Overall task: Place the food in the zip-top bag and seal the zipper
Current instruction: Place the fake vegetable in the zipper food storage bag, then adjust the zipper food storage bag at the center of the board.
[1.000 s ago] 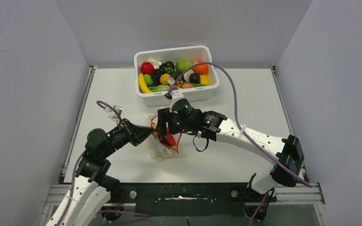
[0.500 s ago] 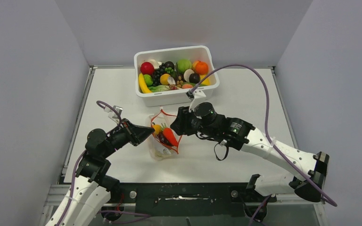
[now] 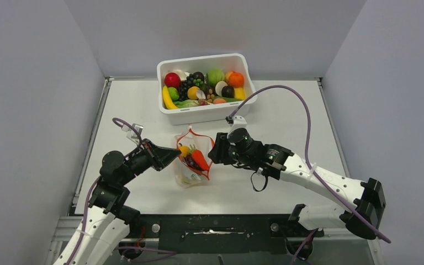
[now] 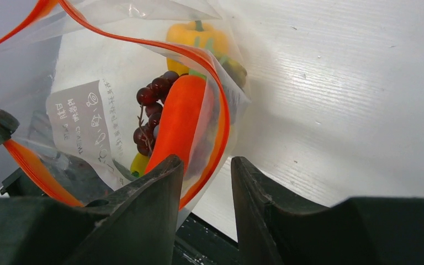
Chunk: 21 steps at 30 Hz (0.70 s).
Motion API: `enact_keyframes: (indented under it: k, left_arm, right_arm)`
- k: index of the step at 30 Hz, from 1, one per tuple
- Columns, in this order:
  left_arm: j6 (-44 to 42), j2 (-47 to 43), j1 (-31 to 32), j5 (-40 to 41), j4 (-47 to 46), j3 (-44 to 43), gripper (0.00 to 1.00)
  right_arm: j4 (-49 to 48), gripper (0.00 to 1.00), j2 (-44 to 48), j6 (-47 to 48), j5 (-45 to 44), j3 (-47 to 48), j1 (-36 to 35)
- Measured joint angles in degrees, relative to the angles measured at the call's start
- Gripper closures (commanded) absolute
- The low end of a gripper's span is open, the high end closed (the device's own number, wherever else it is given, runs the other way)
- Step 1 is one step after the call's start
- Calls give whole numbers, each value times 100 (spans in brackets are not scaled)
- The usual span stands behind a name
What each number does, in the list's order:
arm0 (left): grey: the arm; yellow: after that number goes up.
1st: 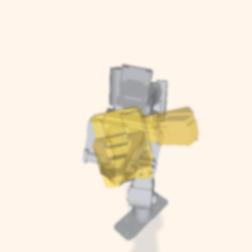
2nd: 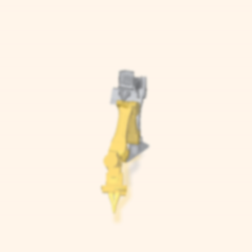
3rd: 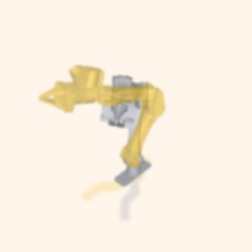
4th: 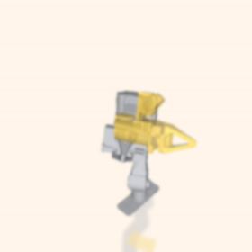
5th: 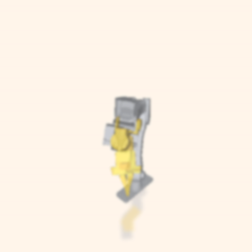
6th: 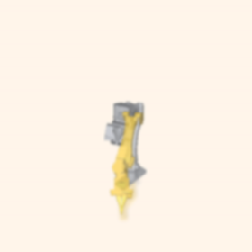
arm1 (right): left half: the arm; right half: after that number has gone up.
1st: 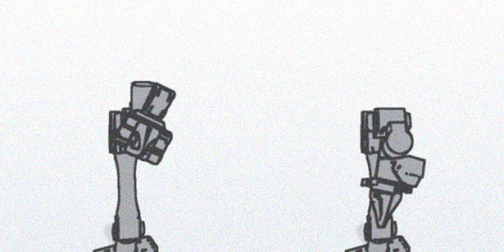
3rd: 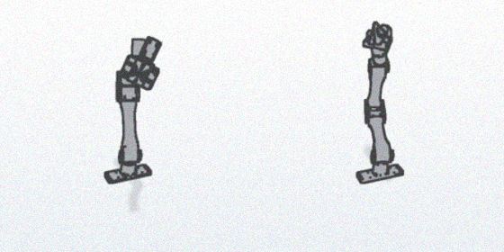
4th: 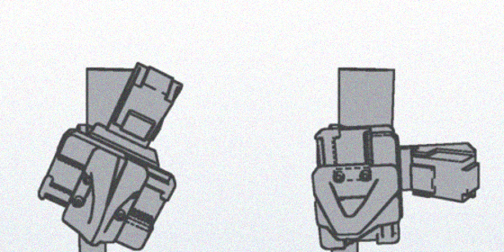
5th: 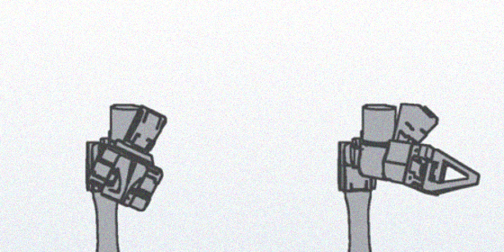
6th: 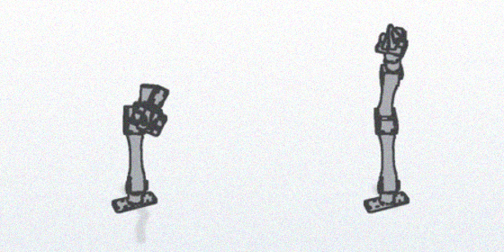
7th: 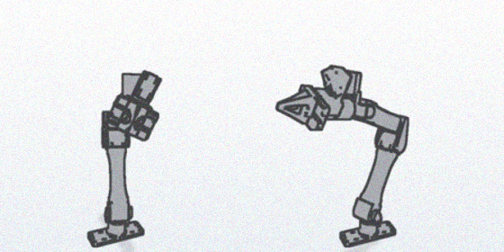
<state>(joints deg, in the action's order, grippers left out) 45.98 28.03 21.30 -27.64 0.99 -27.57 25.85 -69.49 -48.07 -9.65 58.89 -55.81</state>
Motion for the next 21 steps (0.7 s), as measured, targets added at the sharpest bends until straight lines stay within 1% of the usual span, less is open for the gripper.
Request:
enact_keyframes:
  k: [2,3,6,8,9,12,16,21]
  left_arm:
    - [13,0,0,9,-2,4,100]
    - [17,-2,0,15,-9,11,100]
    - [35,-2,0,22,-42,31,100]
    - [42,-2,0,26,-46,33,100]
    - [46,-2,0,31,-50,35,100]
    - [79,-2,0,39,-109,61,100]
    - [142,39,0,39,-177,74,100]
    - [164,170,0,35,-326,74,100]
  right_arm:
    - [-129,65,-74,-48,61,-15,31]
    - [-186,68,-120,-66,101,-20,44]
    - [-310,82,-240,-81,199,-20,79]
    - [-313,96,-264,-68,229,-20,105]
    - [-317,100,-264,-50,236,-20,109]
    - [-260,100,-264,26,225,39,109]
    - [-50,100,-216,273,98,404,98]
    - [-83,100,326,494,-107,540,-20]
